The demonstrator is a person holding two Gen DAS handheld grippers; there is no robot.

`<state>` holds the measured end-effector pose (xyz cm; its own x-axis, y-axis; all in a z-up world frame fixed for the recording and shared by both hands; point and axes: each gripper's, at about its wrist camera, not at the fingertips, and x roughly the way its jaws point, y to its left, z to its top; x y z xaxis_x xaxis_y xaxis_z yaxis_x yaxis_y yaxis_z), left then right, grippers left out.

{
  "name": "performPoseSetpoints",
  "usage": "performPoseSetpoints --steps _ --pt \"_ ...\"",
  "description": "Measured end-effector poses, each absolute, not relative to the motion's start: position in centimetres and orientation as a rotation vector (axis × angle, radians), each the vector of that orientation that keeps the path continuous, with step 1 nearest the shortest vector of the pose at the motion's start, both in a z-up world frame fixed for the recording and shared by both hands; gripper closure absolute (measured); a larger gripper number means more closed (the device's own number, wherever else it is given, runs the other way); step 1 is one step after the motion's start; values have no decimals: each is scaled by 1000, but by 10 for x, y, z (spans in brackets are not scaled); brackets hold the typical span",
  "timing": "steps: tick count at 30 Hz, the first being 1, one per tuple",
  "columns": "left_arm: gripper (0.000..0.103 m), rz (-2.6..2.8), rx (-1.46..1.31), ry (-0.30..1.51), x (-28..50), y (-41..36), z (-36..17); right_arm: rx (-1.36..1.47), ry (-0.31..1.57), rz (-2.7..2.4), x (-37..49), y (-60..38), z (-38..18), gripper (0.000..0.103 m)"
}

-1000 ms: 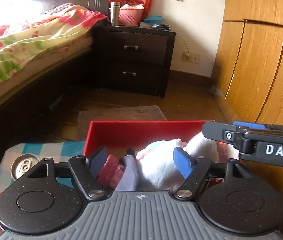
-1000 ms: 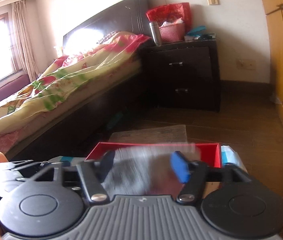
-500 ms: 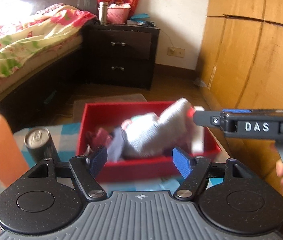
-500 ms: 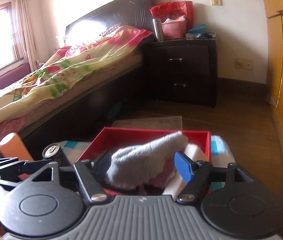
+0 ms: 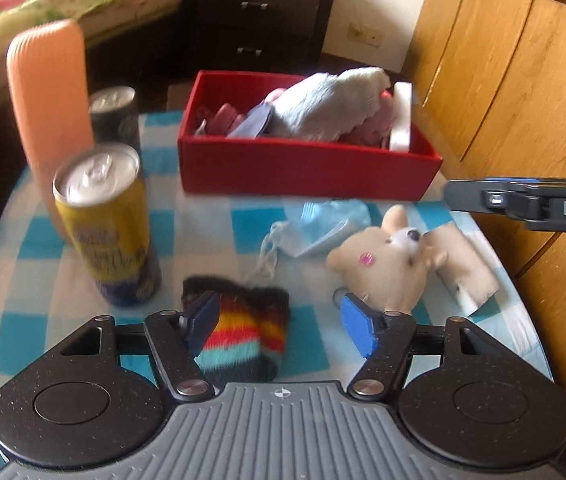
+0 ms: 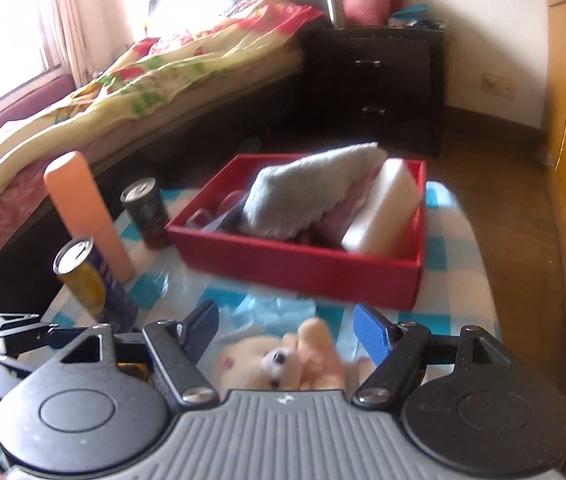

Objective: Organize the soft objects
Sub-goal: 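Grasp the rainbow striped sock with the left gripper while the right grasps the beige teddy bear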

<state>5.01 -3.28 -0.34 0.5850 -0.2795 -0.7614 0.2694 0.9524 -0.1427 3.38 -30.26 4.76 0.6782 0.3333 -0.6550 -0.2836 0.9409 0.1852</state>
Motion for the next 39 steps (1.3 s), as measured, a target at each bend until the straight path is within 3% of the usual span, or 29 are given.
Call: performPoseSetpoints --steps 13,15,21,23,39 --pt "39 -212 56 974 59 -41 -47 103 759 246 29 -347 43 45" --pt "54 -194 86 968 59 -41 -48 111 756 230 30 -356 44 45" --pt "83 -172 112 953 59 -37 -47 185 733 155 34 -386 48 44" --pt "86 -175 83 954 59 -34 -44 166 739 173 33 -380 47 45" --pt "87 -278 -8 920 48 -21 -20 43 852 419 41 -283 10 43"
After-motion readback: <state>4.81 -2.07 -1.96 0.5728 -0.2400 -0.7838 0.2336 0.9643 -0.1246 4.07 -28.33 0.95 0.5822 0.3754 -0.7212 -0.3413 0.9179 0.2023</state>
